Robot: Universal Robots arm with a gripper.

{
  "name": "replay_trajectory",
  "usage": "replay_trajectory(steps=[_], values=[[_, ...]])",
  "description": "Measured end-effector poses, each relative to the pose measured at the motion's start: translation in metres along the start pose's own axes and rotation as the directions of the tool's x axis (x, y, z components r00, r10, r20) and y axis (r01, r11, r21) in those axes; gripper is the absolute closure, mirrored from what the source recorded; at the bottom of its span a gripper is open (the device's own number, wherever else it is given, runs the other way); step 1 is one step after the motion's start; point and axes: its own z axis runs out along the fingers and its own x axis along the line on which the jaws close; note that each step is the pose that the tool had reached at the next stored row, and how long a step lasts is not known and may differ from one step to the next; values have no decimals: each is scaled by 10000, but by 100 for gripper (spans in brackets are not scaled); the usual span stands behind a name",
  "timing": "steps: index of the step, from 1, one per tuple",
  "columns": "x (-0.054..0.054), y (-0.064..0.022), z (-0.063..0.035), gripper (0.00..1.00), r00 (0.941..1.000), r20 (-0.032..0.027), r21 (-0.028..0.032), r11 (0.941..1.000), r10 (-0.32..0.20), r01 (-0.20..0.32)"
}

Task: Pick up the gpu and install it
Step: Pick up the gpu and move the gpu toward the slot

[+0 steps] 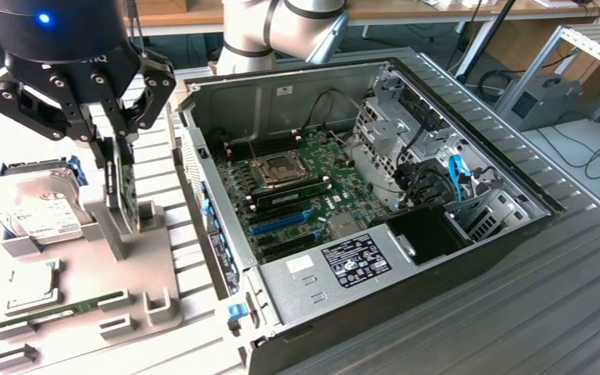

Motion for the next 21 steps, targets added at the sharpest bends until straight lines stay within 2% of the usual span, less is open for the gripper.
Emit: replay_trajectory(steps=[14,15,20,21], values=[[-223,16,7,74,10000,0,0,10000,-1,1],[-300,22,9,74,10000,-3,1,10000,0,0],[-884,66,25,74,10000,-46,4,10000,2,-2],[-936,70,26,74,10000,-51,5,10000,1,-1]])
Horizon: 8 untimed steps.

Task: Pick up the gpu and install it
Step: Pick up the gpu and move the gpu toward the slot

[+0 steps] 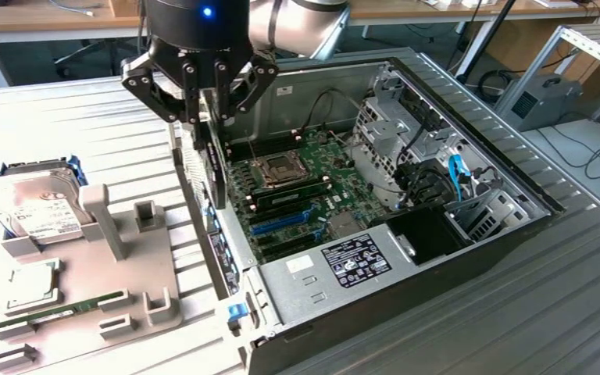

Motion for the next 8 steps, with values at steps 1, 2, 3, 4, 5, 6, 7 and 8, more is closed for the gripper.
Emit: replay_trajectory(steps=[1,2,3,4,5,6,7,8], values=[[-59,5,1,74,10000,-5,0,10000,1,-1],[-176,13,4,74,10000,-15,1,10000,1,-1],[-279,21,7,74,10000,-22,1,10000,2,-2],[-463,35,10,74,10000,-33,3,10000,3,-3],[-592,45,14,74,10000,-41,3,10000,3,-3],[-646,49,16,74,10000,-45,3,10000,3,-3],[-669,50,17,74,10000,-46,3,10000,3,-3],[-685,52,17,74,10000,-48,3,10000,2,-2]])
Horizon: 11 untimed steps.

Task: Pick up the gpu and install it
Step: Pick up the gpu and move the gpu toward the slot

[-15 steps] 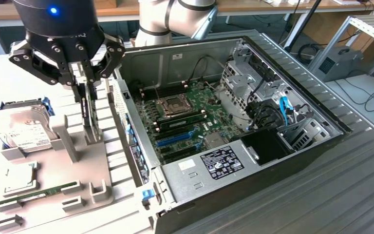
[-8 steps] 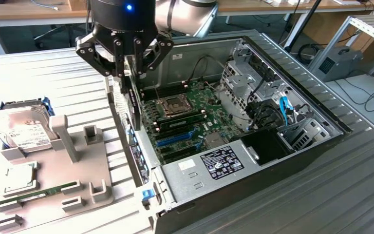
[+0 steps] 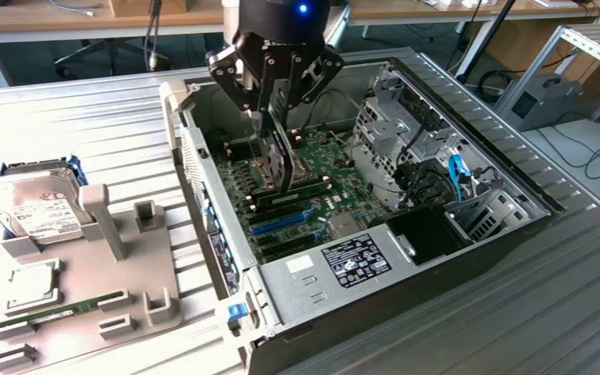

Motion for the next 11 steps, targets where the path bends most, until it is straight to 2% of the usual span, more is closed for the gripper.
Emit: replay_trajectory(steps=[7,11], values=[[-114,8,5,74,10000,-10,1,10000,1,-1],[-217,16,13,74,10000,-22,2,10000,1,-1]])
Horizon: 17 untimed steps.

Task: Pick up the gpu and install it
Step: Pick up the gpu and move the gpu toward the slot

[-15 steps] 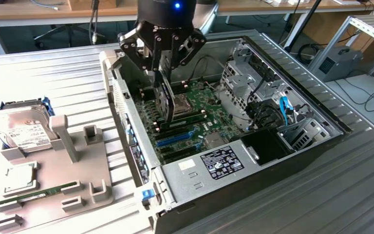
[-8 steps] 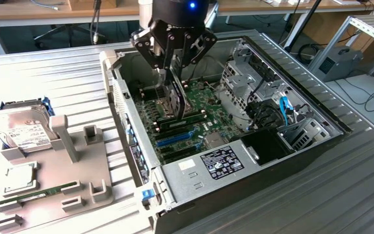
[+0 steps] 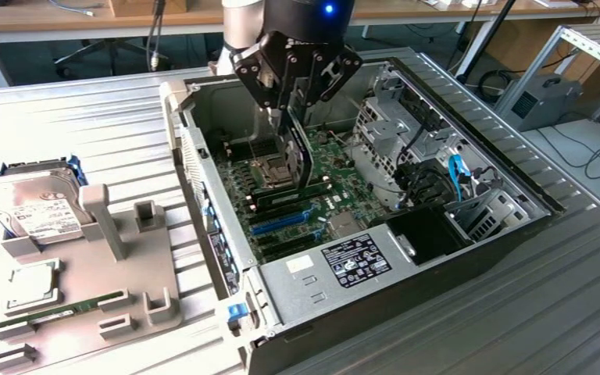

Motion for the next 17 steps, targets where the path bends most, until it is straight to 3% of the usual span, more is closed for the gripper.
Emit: replay_trajectory(steps=[17], values=[[-321,23,36,74,10000,-35,3,10000,1,-1]])
